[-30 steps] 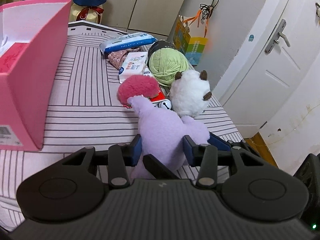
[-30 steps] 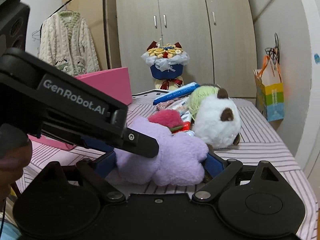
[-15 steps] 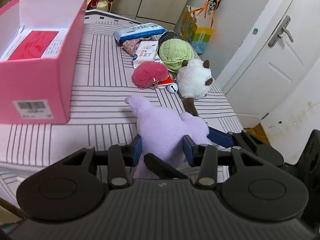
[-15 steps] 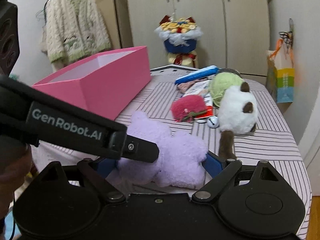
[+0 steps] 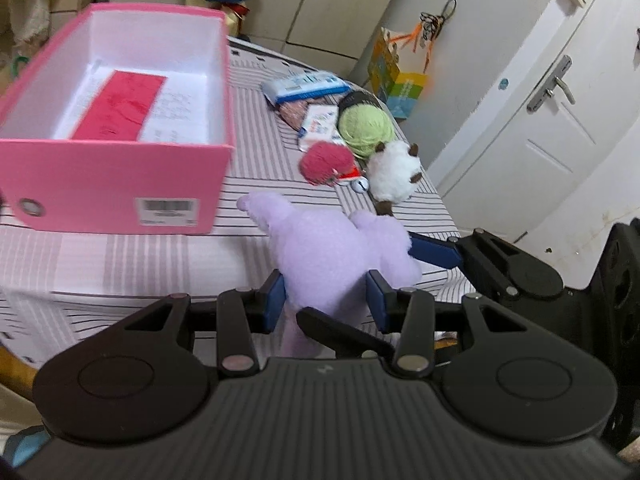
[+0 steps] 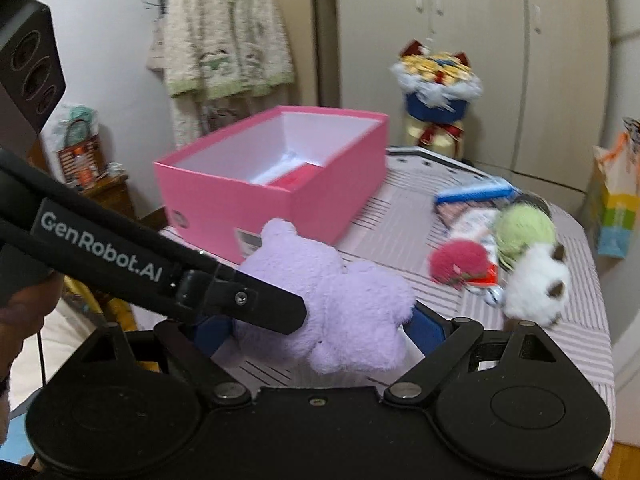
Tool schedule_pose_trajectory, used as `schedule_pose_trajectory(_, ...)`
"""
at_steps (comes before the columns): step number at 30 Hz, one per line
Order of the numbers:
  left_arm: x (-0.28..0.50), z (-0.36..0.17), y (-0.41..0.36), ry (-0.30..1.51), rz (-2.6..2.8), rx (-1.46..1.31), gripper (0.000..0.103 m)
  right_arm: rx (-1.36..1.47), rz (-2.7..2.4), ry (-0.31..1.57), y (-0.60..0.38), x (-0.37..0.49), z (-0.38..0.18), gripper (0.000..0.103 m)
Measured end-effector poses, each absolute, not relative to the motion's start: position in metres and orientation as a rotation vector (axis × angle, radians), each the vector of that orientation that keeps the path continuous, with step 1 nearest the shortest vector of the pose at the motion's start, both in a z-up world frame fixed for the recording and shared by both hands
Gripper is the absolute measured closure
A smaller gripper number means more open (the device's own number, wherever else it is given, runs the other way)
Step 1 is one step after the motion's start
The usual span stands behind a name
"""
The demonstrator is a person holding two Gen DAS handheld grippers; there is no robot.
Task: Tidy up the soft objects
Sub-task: 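Lift the lilac plush with the left gripper and carry it over the box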
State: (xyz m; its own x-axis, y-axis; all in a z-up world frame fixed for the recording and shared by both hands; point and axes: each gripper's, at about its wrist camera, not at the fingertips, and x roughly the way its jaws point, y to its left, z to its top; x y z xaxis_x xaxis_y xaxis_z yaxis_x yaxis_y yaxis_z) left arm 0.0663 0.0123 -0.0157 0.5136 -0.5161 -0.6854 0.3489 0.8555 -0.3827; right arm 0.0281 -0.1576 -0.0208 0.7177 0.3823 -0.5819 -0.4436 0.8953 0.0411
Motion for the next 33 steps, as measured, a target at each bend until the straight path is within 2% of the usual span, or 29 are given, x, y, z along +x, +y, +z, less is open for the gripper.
schedule_pose_trajectory(14,0.075,0.022,0.067,0.798,-0.451,-0.216,0.061,-0.079,0.581,0.580,-0.112,0.062,0.011,0.009)
schedule_pose_trajectory(27,0.166,0.048,0.100,0.802,-0.447,-0.276,0.061,-0.081,0.624,0.610,-0.091,0.158,0.039,0.009)
schedule_pose_trajectory(33,0.228,0.042,0.110,0.823,-0.406,-0.317,0.061,-0.067,0.678,0.697,-0.086,0.225,0.034,0.009)
